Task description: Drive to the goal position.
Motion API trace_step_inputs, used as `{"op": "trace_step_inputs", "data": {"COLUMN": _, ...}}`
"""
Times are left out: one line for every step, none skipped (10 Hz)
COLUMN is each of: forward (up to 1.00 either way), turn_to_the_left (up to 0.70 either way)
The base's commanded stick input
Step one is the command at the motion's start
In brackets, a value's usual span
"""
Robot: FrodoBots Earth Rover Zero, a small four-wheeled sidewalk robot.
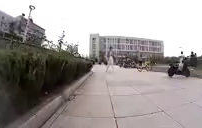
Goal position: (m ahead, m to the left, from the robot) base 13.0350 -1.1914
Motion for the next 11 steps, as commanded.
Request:
{"op": "trace_step_inputs", "data": {"forward": 0.7, "turn_to_the_left": 0.0}}
{"op": "trace_step_inputs", "data": {"forward": 0.7, "turn_to_the_left": 0.0}}
{"op": "trace_step_inputs", "data": {"forward": 0.7, "turn_to_the_left": 0.0}}
{"op": "trace_step_inputs", "data": {"forward": 0.7, "turn_to_the_left": 0.0}}
{"op": "trace_step_inputs", "data": {"forward": 0.7, "turn_to_the_left": 0.0}}
{"op": "trace_step_inputs", "data": {"forward": 0.7, "turn_to_the_left": 0.0}}
{"op": "trace_step_inputs", "data": {"forward": 0.7, "turn_to_the_left": 0.0}}
{"op": "trace_step_inputs", "data": {"forward": 0.7, "turn_to_the_left": 0.0}}
{"op": "trace_step_inputs", "data": {"forward": 0.7, "turn_to_the_left": 0.0}}
{"op": "trace_step_inputs", "data": {"forward": 0.7, "turn_to_the_left": 0.0}}
{"op": "trace_step_inputs", "data": {"forward": 0.7, "turn_to_the_left": 0.0}}
